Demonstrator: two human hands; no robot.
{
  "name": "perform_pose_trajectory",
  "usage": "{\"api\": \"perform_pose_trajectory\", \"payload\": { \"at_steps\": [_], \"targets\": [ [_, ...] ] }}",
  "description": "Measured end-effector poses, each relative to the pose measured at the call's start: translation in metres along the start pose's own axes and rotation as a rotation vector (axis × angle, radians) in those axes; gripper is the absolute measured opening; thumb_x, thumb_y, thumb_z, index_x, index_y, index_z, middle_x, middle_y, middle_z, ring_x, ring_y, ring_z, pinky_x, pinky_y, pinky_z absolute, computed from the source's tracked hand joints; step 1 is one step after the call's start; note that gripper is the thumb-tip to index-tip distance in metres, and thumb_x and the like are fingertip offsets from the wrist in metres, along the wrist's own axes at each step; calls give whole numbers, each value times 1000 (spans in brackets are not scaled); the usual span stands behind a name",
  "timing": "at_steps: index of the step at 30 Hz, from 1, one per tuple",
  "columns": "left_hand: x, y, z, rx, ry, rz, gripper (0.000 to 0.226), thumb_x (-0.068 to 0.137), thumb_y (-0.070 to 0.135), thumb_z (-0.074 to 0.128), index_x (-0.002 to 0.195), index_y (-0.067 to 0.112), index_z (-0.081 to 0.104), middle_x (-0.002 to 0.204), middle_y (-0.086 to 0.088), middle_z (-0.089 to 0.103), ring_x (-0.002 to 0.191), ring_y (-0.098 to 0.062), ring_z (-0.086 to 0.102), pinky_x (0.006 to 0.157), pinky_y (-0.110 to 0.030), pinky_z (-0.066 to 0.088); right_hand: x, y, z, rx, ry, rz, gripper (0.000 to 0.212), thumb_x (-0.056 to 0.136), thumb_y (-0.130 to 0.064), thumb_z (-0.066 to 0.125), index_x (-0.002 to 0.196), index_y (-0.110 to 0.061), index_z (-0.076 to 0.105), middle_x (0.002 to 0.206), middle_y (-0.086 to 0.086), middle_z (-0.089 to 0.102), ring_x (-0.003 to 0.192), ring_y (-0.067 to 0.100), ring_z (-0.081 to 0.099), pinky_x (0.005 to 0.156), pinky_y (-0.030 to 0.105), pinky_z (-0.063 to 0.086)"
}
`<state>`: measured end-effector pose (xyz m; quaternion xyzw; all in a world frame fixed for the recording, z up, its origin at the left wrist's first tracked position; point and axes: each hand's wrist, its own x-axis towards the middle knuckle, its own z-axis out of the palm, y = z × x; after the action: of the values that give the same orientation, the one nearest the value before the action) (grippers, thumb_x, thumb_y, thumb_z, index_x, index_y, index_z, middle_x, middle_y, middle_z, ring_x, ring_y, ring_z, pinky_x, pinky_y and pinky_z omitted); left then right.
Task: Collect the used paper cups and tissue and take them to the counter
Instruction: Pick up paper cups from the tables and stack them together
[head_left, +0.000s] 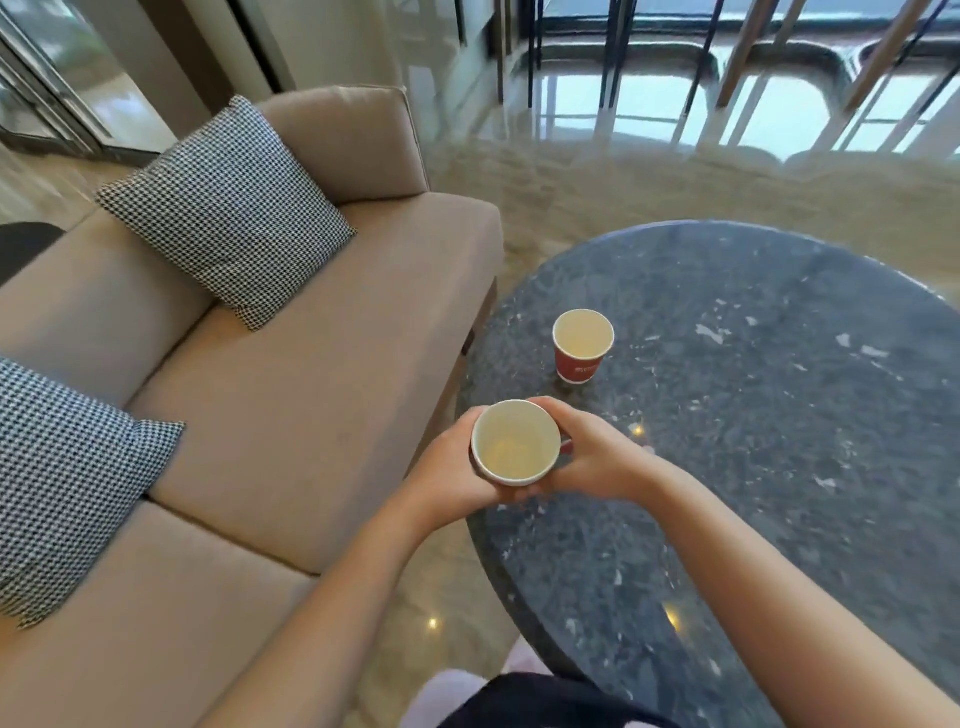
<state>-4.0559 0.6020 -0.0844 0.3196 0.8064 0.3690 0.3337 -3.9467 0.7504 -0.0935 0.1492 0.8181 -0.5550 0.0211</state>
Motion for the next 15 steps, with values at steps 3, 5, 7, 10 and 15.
{"api": "perform_pose_trajectory", "payload": {
  "at_steps": [3, 5, 7, 10, 15],
  "targets": [
    [21, 12, 9, 0, -51, 15, 77, 35, 53, 84, 100, 59, 44, 102, 31, 60, 96, 4, 59, 79, -18, 50, -1, 3, -20, -15, 57, 36, 73, 59, -20, 84, 107, -53, 42, 105, -32, 55, 97, -17, 53, 82, 7, 43],
    [33, 22, 15, 12, -102, 56, 75, 35, 55, 83, 99, 61, 44, 101, 34, 59, 96, 7, 59, 82, -22, 51, -8, 9, -31, -3, 120, 74, 74, 58, -21, 85, 107, -55, 41, 106, -31, 55, 98, -13, 54, 86, 13, 46],
    [46, 33, 19, 31, -170, 108, 73, 36, 57, 81, 99, 64, 43, 99, 39, 58, 94, 14, 57, 80, -19, 49, -14, 15, -40, 24, 187, 110, 76, 58, -19, 85, 111, -52, 42, 105, -28, 58, 98, -6, 56, 88, 20, 47],
    [68, 50, 16, 82, -258, 196, 72, 41, 52, 82, 100, 64, 43, 100, 39, 58, 93, 16, 56, 75, -10, 45, -17, 16, -51, 64, 285, 138, 75, 56, -20, 85, 110, -53, 44, 103, -32, 60, 97, -9, 56, 83, 11, 45],
    [113, 72, -6, 74, -324, 321, 68, 42, 48, 84, 99, 59, 48, 96, 35, 60, 91, 16, 56, 71, 0, 41, 8, -2, -74, 42, 406, 147, 72, 57, -23, 86, 107, -54, 44, 105, -28, 58, 98, -2, 57, 86, 19, 47]
  ]
}}
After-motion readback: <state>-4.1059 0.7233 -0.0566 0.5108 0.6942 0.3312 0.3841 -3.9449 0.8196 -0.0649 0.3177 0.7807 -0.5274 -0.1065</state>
